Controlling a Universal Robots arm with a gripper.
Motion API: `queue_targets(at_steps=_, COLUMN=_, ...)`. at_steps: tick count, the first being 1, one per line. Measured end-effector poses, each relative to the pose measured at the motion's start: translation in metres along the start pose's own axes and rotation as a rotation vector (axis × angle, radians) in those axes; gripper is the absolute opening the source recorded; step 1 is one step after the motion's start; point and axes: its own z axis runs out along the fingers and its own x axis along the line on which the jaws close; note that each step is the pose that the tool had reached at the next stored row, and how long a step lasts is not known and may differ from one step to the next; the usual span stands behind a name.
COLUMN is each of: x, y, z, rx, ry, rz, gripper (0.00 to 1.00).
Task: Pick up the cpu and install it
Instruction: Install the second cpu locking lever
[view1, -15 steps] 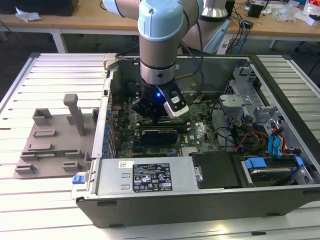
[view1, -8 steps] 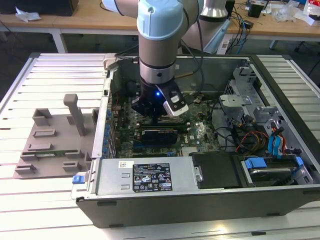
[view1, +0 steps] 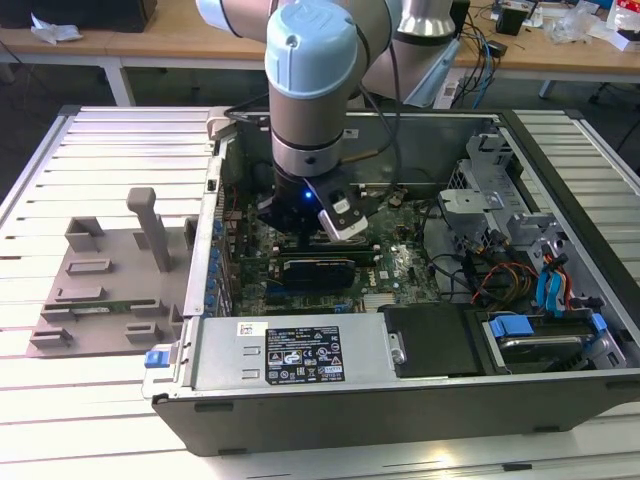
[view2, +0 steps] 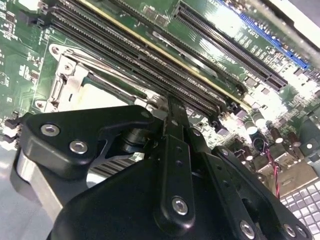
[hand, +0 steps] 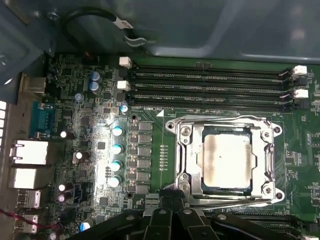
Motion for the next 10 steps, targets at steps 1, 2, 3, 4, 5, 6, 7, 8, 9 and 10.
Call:
queue_targets(at_steps=1, x=0.0004, y=-0.0001, z=-0.0002, rx=-0.0003, ry=-0.0009, rz=0.0, gripper=0.11)
queue_targets(at_steps=2, x=0.0006, y=-0.0008, z=-0.0007, rx=-0.0007, ry=-0.0014, rz=0.0, gripper=0.11)
queue_targets(at_steps=3, x=0.0008, y=-0.0038, z=-0.0018, rx=-0.001, ry=-0.0014, rz=0.0, gripper=0.11)
queue_targets(at_steps=4, x=-0.0001, y=-0.0055, z=-0.0029, rx=-0.0008, ry=-0.001, rz=0.0, gripper=0.11)
queue_targets(at_steps=5, x=-0.0026, y=-0.0058, z=-0.0047, rx=-0.0014, ry=-0.0004, rz=0.0, gripper=0.11)
queue_targets(at_steps=6, x=-0.0036, y=-0.0056, z=-0.0066, rx=-0.002, ry=0.0, rz=0.0, gripper=0.11)
queue_targets(at_steps=7, x=-0.004, y=-0.0055, z=-0.0077, rx=-0.0025, ry=0.0002, rz=0.0, gripper=0.11)
queue_targets(at_steps=8, x=-0.0043, y=-0.0057, z=-0.0086, rx=-0.0031, ry=0.0002, rz=0.0, gripper=0.11)
queue_targets(at_steps=9, x=-0.0043, y=-0.0066, z=-0.0096, rx=-0.0044, ry=0.0001, rz=0.0, gripper=0.11)
queue_targets(at_steps=10, x=-0.0043, y=-0.0077, z=-0.0104, rx=-0.0059, ry=0.0003, rz=0.0, gripper=0.11)
